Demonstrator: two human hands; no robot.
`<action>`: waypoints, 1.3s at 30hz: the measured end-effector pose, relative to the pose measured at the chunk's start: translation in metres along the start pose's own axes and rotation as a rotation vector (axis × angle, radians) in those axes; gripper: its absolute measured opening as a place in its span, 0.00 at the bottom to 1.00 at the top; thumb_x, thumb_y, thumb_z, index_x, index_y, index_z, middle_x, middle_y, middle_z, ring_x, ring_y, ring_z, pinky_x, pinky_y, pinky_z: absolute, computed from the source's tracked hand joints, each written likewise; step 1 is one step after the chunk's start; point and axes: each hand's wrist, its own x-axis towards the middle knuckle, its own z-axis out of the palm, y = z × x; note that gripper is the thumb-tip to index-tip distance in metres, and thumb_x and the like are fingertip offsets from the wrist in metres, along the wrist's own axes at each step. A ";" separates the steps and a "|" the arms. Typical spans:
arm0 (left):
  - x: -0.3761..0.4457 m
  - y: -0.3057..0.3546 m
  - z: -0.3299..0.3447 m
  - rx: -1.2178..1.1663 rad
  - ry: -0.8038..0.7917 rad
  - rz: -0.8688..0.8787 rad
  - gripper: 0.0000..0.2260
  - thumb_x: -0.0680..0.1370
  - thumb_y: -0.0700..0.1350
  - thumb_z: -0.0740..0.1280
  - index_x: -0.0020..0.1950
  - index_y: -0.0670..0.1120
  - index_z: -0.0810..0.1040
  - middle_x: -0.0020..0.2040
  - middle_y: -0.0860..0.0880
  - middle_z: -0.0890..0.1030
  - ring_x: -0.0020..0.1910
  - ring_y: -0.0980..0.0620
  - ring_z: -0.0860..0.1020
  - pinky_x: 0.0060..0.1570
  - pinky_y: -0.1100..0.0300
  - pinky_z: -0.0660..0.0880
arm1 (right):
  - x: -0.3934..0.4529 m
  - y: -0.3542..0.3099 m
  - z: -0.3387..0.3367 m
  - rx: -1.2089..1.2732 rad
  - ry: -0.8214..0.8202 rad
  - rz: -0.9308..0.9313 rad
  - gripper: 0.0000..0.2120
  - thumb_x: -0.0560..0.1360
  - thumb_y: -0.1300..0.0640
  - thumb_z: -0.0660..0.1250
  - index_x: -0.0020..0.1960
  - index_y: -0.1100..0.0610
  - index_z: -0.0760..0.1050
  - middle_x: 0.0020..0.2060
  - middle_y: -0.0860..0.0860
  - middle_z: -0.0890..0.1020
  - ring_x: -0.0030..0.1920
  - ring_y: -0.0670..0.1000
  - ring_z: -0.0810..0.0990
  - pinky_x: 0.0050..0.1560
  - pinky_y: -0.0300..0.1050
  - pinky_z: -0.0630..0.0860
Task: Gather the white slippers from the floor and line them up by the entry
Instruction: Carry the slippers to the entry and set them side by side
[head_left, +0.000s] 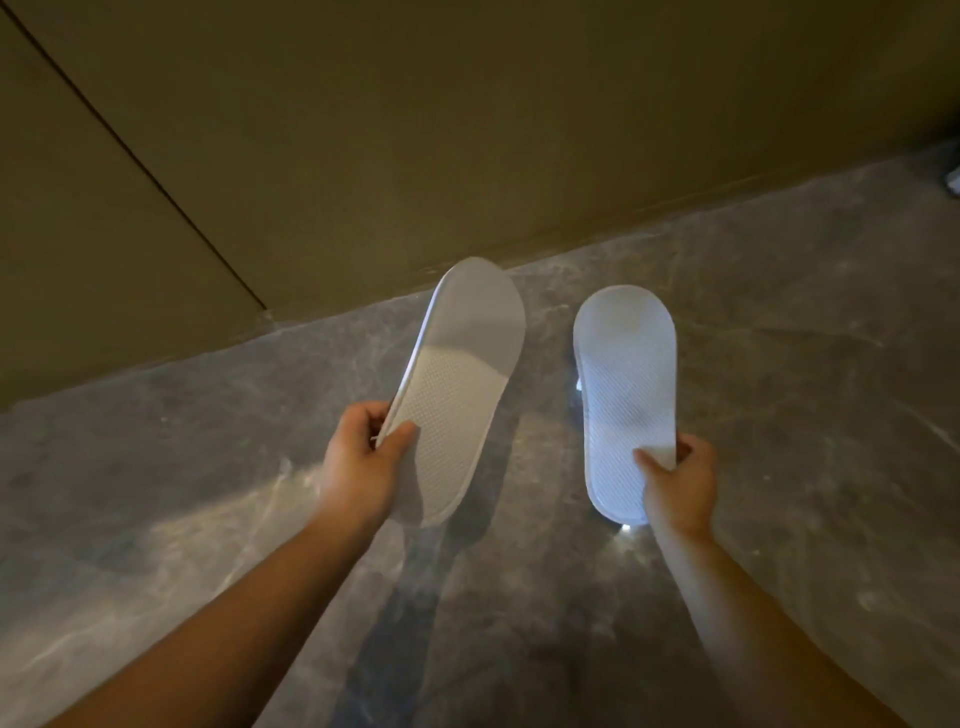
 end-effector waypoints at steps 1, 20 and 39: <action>-0.001 0.001 0.003 -0.008 0.002 0.016 0.03 0.74 0.41 0.64 0.46 0.47 0.71 0.39 0.53 0.75 0.42 0.49 0.74 0.44 0.54 0.69 | 0.000 0.001 0.001 -0.068 -0.012 -0.006 0.22 0.67 0.63 0.71 0.57 0.67 0.69 0.56 0.64 0.76 0.57 0.64 0.75 0.55 0.53 0.73; -0.041 -0.015 -0.071 0.443 -0.288 0.439 0.21 0.67 0.44 0.73 0.59 0.47 0.75 0.60 0.46 0.75 0.61 0.49 0.70 0.58 0.71 0.59 | -0.127 -0.106 0.081 0.436 -0.567 0.068 0.12 0.68 0.75 0.58 0.40 0.60 0.73 0.39 0.61 0.78 0.41 0.59 0.77 0.37 0.51 0.73; 0.001 -0.091 -0.101 0.403 -0.331 0.001 0.28 0.70 0.46 0.70 0.67 0.48 0.64 0.65 0.49 0.72 0.61 0.53 0.72 0.58 0.62 0.68 | -0.130 -0.052 0.118 0.070 -0.476 0.037 0.20 0.72 0.63 0.64 0.63 0.57 0.66 0.56 0.59 0.78 0.52 0.56 0.78 0.54 0.56 0.76</action>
